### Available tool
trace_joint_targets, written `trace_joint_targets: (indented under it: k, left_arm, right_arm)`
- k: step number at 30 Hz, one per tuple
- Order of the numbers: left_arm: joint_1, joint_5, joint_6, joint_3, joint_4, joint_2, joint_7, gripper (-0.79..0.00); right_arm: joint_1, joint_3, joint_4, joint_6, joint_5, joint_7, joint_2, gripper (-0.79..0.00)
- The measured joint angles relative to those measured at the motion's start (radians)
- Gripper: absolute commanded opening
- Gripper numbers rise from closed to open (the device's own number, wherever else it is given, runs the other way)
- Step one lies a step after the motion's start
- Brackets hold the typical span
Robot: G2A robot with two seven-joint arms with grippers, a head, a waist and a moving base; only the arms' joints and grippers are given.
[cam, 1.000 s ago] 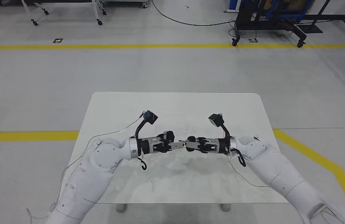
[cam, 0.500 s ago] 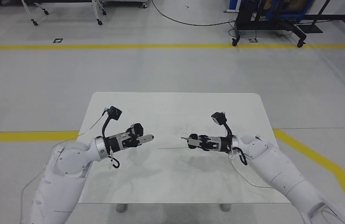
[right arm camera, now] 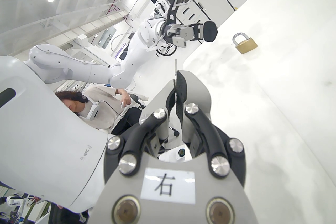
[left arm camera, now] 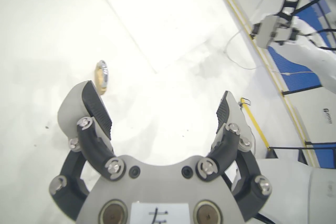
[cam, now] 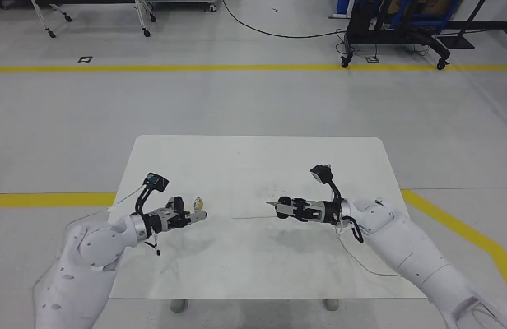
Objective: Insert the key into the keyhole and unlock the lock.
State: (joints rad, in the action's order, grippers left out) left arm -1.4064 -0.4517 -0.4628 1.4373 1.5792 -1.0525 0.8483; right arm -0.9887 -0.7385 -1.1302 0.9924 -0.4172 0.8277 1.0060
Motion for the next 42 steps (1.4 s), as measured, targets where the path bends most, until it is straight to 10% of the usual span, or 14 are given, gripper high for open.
trace_joint_targets:
  k: [4, 9, 30, 33, 42]
  left_arm:
    - [0.036, -0.116, 0.034, -0.046, -0.027, -0.003, -0.042, 0.000]
    - [0.071, -0.286, 0.089, -0.111, -0.054, -0.007, -0.081, -0.265]
    - [0.157, -0.457, 0.129, -0.223, -0.144, -0.023, -0.169, -0.557]
    - [0.155, -0.459, 0.134, -0.220, -0.138, -0.022, -0.163, -0.785]
    - [0.167, -0.476, 0.155, -0.237, -0.150, -0.025, -0.163, -0.785]
  right_arm:
    - [0.000, 0.000, 0.000, 0.000, 0.000, 0.000, 0.000, -0.785]
    - [0.000, 0.000, 0.000, 0.000, 0.000, 0.000, 0.000, -0.785]
    - [0.000, 0.000, 0.000, 0.000, 0.000, 0.000, 0.000, -0.785]
    - [0.000, 0.000, 0.000, 0.000, 0.000, 0.000, 0.000, -0.785]
    - [0.000, 0.000, 0.000, 0.000, 0.000, 0.000, 0.000, -0.785]
